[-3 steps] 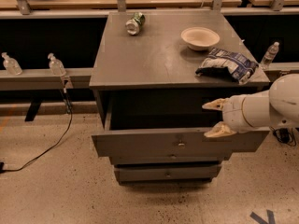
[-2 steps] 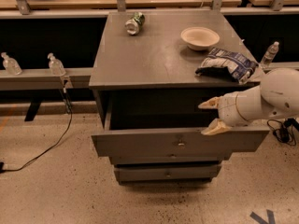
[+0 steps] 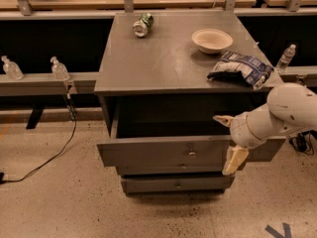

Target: Open top drawer

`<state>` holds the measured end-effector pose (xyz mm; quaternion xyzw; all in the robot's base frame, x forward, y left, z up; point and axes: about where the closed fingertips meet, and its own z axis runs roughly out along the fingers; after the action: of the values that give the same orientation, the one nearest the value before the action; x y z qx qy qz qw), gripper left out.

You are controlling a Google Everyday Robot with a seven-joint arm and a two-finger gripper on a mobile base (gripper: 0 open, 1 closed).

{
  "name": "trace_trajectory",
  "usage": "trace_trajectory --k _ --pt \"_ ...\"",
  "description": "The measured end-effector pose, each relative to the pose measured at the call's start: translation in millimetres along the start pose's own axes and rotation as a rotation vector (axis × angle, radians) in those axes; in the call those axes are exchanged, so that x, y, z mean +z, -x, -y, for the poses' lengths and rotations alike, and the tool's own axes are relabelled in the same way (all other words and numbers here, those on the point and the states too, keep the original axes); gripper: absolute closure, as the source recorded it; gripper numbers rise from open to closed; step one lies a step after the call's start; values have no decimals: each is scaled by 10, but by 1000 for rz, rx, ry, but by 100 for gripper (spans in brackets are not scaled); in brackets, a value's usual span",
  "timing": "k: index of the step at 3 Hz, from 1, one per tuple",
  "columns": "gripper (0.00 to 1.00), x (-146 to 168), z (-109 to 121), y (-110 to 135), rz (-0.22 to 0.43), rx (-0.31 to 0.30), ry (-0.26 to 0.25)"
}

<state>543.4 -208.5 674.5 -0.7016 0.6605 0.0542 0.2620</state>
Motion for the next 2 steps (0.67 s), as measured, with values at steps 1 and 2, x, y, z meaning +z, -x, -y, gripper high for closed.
trace_trajectory --k 1,2 --pt "4 72 -229 -64 -14 42 61" --pt "18 96 -397 -98 -27 73 108"
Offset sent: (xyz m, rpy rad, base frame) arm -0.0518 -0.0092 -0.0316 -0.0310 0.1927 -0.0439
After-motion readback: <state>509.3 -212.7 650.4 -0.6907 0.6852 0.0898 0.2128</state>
